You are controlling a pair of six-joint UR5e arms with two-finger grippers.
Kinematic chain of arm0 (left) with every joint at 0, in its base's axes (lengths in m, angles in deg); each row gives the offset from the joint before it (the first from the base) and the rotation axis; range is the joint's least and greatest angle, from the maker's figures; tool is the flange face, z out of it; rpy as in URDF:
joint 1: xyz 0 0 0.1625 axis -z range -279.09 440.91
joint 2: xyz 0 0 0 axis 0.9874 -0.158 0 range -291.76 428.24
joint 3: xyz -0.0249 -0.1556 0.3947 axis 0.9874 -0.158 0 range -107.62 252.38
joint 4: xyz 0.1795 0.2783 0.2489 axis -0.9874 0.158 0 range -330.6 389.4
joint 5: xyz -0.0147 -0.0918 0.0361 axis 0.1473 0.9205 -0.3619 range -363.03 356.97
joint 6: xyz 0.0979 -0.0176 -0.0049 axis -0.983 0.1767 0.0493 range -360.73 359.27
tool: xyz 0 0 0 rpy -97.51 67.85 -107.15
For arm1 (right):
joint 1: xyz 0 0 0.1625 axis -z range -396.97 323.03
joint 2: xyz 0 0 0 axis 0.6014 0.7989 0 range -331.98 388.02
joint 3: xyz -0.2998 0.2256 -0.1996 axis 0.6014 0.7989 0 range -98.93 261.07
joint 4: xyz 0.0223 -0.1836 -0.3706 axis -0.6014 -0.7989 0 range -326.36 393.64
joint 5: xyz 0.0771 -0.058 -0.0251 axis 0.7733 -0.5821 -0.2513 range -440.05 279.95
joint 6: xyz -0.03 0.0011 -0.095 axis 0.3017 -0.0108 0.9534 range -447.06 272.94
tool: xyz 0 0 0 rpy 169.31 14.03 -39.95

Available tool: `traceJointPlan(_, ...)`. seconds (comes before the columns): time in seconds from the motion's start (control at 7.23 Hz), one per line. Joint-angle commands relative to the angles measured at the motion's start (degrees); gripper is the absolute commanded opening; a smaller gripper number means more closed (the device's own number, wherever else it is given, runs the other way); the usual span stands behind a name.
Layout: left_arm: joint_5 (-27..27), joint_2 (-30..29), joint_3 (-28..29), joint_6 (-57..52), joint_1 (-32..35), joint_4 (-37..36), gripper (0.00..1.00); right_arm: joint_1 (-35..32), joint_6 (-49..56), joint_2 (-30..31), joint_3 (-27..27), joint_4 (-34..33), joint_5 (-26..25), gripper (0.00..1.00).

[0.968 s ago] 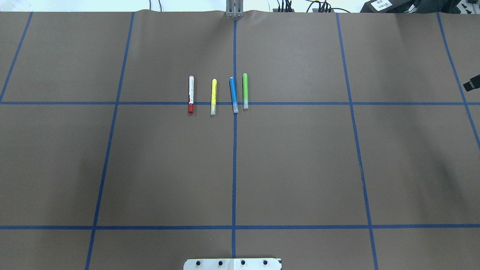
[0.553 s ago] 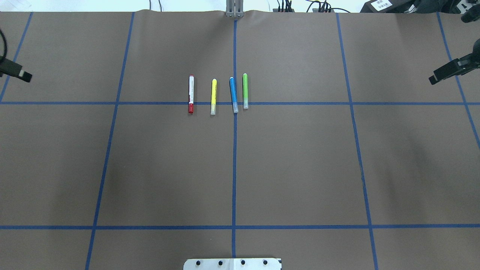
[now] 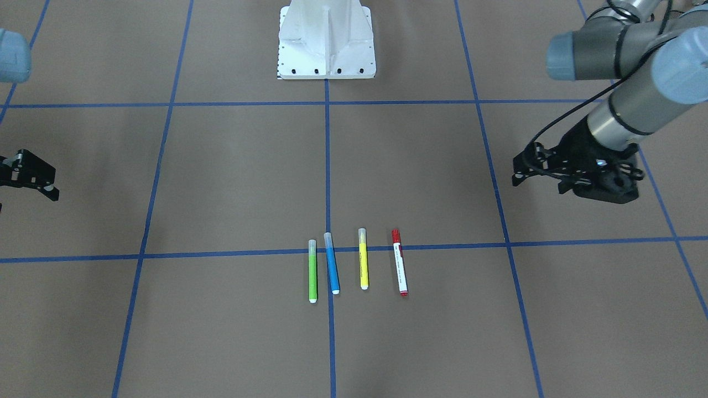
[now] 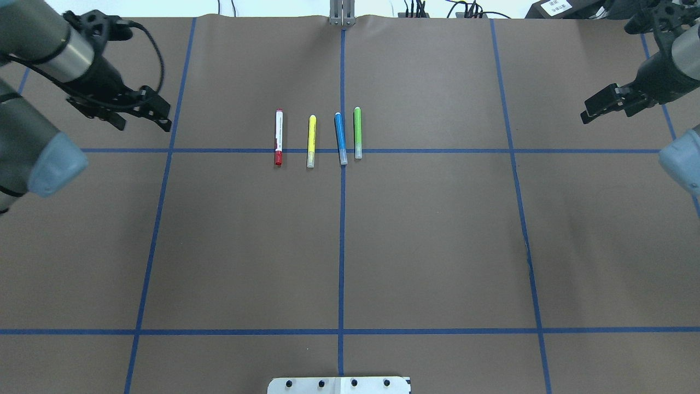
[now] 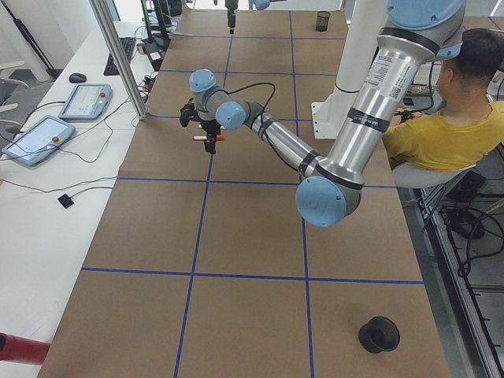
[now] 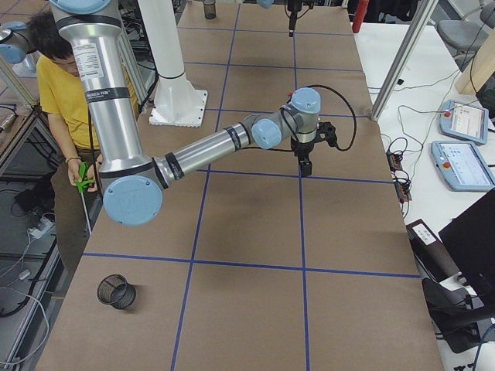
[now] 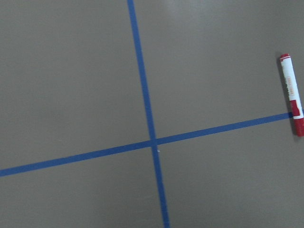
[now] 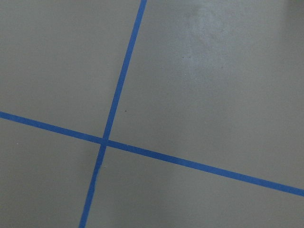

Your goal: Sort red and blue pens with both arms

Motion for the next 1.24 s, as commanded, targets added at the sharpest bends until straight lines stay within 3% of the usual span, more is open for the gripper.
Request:
traceJointPlan(0.0,-4.2,-10.2,8.5,11.7,-6.8,-0.2,1.0,1.7,-2.6,-0.9,0.0,0.0,-0.1,0.99)
traceJointPlan(0.28,-7.6,-17.2,17.9,14.1,-11.2,0.3,1.0,1.8,-2.6,-0.8,0.0,0.1,-0.1,0.99)
traceJointPlan(0.69,-7.6,-27.4,33.8,17.3,-13.1,0.3,1.0,1.9,-2.6,-0.8,0.0,0.1,-0.2,0.99)
traceJointPlan(1.11,-7.4,-33.0,44.5,8.2,-13.1,-0.3,1.0,1.9,-2.5,-0.8,0.1,0.1,-0.3,0.99)
